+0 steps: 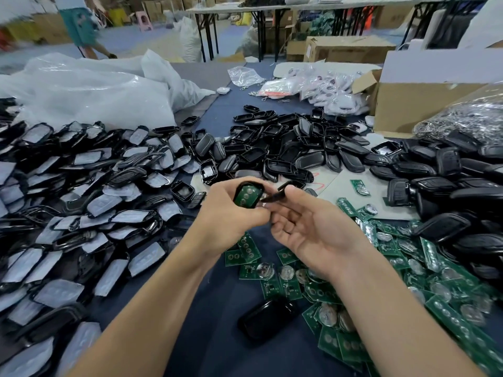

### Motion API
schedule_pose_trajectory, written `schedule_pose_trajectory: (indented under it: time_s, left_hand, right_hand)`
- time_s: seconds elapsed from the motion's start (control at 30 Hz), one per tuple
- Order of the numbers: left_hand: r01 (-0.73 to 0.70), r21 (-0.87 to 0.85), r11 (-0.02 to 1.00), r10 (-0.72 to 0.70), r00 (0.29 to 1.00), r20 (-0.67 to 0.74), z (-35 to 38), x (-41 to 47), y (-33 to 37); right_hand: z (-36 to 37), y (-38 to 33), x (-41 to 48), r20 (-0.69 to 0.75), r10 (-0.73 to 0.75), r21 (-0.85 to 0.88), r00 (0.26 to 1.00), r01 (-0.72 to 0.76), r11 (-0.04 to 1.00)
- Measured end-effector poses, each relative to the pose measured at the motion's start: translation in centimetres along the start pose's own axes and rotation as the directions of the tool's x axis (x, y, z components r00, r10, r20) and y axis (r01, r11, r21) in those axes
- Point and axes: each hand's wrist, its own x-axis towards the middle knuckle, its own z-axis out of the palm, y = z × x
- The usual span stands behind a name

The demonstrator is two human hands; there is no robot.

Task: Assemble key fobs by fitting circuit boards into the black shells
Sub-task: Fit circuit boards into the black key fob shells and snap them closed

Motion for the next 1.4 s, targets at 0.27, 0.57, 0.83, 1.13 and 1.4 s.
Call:
schedule_pose_trajectory:
  time_s: [0.27, 0.57, 0.83, 1.13, 1.4]
  left_hand:
    - [0.171, -0.168, 0.971, -0.198, 0.966, -0.163, -0.7, 0.4, -0.5]
    - [0.327, -0.221, 0.919, -0.342, 0.939, -0.028, -0.7, 0.5, -0.4]
    - [0.296, -0.18, 0.938, -0.296, 0.955, 0.026, -0.8, 0.3, 0.0]
    - [-0.147, -0.075, 0.986, 0.121, 0.953, -0.279, 0.3, 0.6, -0.9]
    - [-0.221, -0.03, 0.975, 0.212, 0.962, -0.172, 0.9, 0.4, -0.8]
  right_hand:
    - [-0.2, 0.1, 0.1, -0.201, -0.42, -0.448, 0.885, 0.298, 0.843]
    - [0.5, 1.8, -0.7, 0.295, -0.796, -0.926, 0.528, 0.364, -0.101]
    - [0.3, 1.4, -0.8, 0.245, -0.8, -0.931, 0.548, 0.362, -0.037]
    - [1.6, 1.6, -0.8, -0.227, -0.438, -0.408, 0.87, 0.323, 0.854]
    - [1.4, 0.7, -0.6, -0.147, -0.262, 0.008, 0.954, 0.267, 0.964]
